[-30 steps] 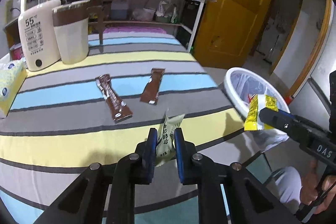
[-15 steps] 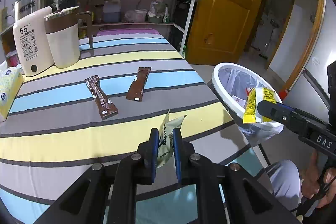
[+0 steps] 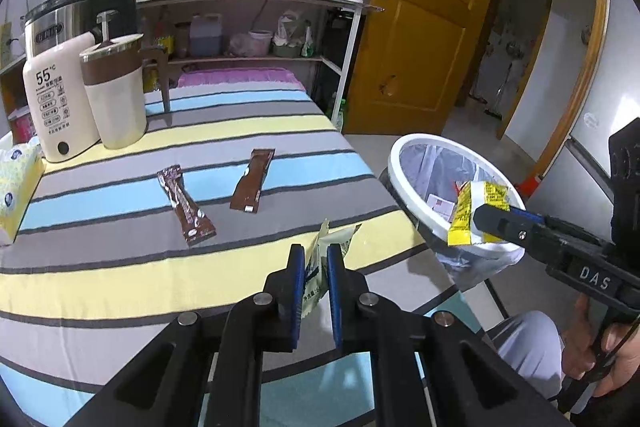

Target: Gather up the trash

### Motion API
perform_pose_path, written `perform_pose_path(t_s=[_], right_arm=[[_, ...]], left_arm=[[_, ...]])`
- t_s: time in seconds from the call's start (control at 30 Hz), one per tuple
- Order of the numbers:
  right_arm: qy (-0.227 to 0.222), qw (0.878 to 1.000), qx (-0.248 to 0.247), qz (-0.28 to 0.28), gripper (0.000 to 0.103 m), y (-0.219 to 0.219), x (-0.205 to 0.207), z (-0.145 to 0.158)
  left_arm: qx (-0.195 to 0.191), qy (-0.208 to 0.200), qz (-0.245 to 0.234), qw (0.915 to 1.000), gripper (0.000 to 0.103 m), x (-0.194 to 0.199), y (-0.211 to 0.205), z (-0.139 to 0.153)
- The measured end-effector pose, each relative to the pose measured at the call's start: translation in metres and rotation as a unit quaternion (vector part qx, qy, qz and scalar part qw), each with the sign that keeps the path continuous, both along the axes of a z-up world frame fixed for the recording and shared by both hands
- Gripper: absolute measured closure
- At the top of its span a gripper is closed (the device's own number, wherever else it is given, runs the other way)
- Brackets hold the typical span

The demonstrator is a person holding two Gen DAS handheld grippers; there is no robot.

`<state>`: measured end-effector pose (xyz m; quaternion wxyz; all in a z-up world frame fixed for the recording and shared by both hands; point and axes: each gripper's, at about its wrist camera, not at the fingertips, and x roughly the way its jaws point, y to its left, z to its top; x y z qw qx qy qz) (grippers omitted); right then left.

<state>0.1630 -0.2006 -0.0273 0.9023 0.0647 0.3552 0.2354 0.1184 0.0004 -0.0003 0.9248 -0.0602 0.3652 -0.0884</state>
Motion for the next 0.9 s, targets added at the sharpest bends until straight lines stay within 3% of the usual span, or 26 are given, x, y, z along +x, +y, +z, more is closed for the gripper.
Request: perform_pose_path(t_s=[0.43, 0.9], right_arm=[[-0.008, 0.999, -0.001, -0.046, 0.076, -0.039, 0.008, 0.006], [0.008, 0.994, -0.007, -0.109, 0.076, -0.092, 0.026, -0.006]], left_arm=[[-0.006, -0.027, -0.045, 0.9986, 0.092, 0.032, -0.044, 0.026], [-0.011, -0.019, -0.109, 0.9939, 0.092, 0.073, -0.113, 0.021]])
